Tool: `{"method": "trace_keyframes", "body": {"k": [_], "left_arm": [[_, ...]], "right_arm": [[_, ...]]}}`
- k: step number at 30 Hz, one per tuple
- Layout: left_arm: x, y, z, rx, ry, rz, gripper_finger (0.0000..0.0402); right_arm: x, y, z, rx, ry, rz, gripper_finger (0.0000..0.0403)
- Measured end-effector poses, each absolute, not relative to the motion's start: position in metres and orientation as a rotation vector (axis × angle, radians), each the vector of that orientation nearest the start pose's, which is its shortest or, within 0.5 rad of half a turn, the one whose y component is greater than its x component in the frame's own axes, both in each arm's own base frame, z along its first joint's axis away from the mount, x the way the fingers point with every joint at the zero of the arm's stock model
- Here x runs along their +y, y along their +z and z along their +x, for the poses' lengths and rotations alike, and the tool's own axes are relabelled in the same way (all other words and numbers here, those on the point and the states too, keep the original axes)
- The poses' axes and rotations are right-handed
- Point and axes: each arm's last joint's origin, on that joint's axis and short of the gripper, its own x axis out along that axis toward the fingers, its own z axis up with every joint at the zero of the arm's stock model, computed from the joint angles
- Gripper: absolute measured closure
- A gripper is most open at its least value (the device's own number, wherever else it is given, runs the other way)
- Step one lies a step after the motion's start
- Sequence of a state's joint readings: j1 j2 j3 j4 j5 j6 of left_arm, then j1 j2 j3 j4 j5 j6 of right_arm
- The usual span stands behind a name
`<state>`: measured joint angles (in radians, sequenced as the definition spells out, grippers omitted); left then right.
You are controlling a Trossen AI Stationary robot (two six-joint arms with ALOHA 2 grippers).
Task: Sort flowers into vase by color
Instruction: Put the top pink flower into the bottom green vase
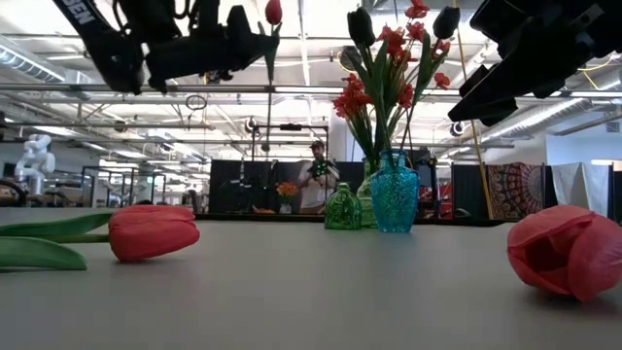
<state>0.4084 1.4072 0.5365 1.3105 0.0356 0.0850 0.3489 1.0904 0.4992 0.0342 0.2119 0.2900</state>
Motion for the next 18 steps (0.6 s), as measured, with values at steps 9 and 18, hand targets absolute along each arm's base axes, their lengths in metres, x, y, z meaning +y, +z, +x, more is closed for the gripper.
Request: {"method": "trace_keyframes", "body": {"k": [9,18], "left_arm": [[0.113,0.269,0.268,-0.439,0.318,0.199,0.0387],[0.119,0.284,0.283,-0.487,0.312,0.209,0.0387]], "right_arm": [[0.069,0.203,0.207,0.52,0.063,0.12,0.0243],[0.069,0.203,0.207,0.52,0.065,0.115,0.0243]]}}
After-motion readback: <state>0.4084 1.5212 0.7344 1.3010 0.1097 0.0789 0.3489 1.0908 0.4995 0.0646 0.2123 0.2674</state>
